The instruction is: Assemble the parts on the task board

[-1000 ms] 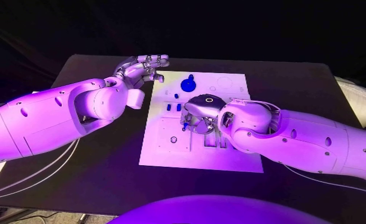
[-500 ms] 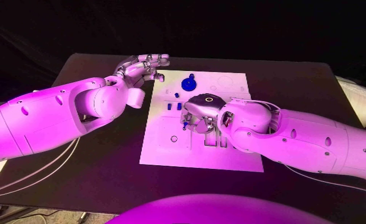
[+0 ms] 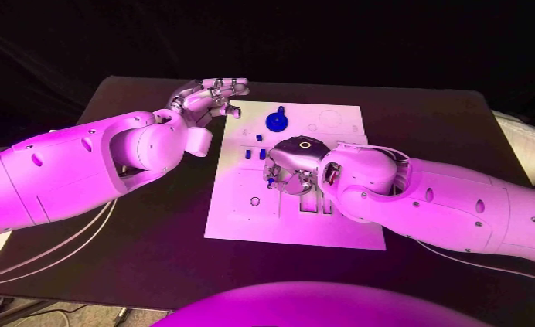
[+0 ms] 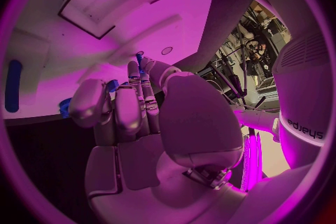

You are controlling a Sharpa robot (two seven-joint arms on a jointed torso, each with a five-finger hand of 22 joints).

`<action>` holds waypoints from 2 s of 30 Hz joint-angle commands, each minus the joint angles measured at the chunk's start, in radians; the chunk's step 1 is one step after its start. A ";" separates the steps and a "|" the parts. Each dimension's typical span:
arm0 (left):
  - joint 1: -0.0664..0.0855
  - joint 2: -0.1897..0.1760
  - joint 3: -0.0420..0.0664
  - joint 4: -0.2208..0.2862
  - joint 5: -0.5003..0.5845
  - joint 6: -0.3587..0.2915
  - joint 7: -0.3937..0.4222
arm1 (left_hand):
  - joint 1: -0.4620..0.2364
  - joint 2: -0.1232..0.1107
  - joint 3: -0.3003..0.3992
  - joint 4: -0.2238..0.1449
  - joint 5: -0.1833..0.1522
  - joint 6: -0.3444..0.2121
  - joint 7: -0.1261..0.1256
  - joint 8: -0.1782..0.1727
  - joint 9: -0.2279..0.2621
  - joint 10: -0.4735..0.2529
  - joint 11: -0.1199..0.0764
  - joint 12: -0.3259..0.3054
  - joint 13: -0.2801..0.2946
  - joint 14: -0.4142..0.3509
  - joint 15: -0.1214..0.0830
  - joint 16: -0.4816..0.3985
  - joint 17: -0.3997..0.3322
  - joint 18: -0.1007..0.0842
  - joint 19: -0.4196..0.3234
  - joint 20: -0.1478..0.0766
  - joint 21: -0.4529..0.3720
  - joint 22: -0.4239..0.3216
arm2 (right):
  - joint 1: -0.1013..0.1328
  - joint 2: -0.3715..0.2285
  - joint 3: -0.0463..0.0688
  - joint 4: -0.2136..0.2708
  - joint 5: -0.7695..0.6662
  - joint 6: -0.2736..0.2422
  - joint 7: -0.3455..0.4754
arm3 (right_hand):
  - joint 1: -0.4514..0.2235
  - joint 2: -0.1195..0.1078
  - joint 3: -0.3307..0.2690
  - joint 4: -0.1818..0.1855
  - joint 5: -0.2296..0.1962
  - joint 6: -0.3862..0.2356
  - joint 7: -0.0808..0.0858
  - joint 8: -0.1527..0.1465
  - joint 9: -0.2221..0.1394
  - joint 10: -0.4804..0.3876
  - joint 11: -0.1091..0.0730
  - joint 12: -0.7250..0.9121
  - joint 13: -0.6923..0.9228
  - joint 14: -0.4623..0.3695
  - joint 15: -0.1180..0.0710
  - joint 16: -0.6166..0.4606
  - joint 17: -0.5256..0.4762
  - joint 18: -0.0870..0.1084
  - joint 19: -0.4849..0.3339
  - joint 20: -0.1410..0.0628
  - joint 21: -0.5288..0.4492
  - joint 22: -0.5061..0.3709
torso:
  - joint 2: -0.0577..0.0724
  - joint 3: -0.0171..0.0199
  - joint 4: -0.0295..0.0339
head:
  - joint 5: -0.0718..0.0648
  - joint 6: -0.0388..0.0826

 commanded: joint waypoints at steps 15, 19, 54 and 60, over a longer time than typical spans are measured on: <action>0.001 0.002 0.001 -0.003 -0.013 0.024 -0.002 | 0.011 0.001 -0.001 -0.006 0.002 0.005 0.005 0.005 -0.001 -0.003 -0.003 0.006 0.001 -0.007 0.002 -0.003 -0.002 0.020 0.002 -0.002 -0.005 -0.001 | -0.006 0.003 -0.005 -0.001 -0.010 0.039 -0.006 | -0.010 -0.002 -0.006 -0.003 -0.001 0.008 -0.003 0.005 0.001 -0.002 0.007 -0.006 -0.001 0.033 -0.003 0.007 0.002 0.000 0.006 0.000 0.007 0.001 | 0.000 0.0004 -0.0003 | 0.003 -0.002; 0.001 0.001 0.001 -0.003 -0.013 0.024 -0.002 | 0.011 0.001 -0.001 -0.006 0.002 0.005 0.005 0.005 -0.001 -0.003 -0.003 0.006 0.001 -0.007 0.002 -0.003 -0.002 0.020 0.002 -0.002 -0.005 -0.001 | -0.007 0.004 -0.005 0.004 -0.010 0.038 -0.005 | -0.010 -0.002 -0.006 -0.003 -0.001 0.008 -0.003 0.005 0.002 -0.002 0.006 -0.006 -0.001 0.033 -0.003 0.008 0.003 0.000 0.006 0.000 0.007 0.002 | 0.000 0.0004 0.0000 | 0.003 -0.003; 0.001 -0.001 0.001 -0.001 -0.014 0.031 -0.012 | 0.009 0.001 -0.003 -0.007 0.002 0.003 0.006 0.004 -0.002 -0.006 -0.001 0.007 0.000 -0.009 0.003 -0.004 -0.005 0.019 0.001 -0.001 -0.005 -0.001 | -0.007 0.007 -0.005 -0.015 0.005 0.028 -0.025 | -0.045 -0.043 -0.057 0.003 -0.006 -0.185 0.029 -0.006 -0.026 -0.191 0.047 0.006 -0.003 0.029 0.028 0.021 0.008 0.009 -0.017 0.024 -0.027 -0.049 | 0.000 0.0005 -0.0006 | 0.004 -0.005; 0.001 -0.001 0.001 -0.001 -0.016 0.035 -0.015 | 0.009 0.001 -0.003 -0.007 0.002 0.003 0.006 0.004 -0.002 -0.007 -0.001 0.007 0.000 -0.009 0.003 -0.004 -0.005 0.019 0.001 -0.001 -0.005 -0.001 | -0.007 -0.001 -0.005 -0.009 0.007 0.017 -0.023 | -0.044 -0.041 -0.059 0.002 -0.004 -0.179 0.030 -0.004 -0.025 -0.190 0.046 0.011 -0.003 0.029 0.028 0.020 0.005 0.009 -0.017 0.024 -0.026 -0.049 | 0.000 0.0003 -0.0002 | 0.003 -0.004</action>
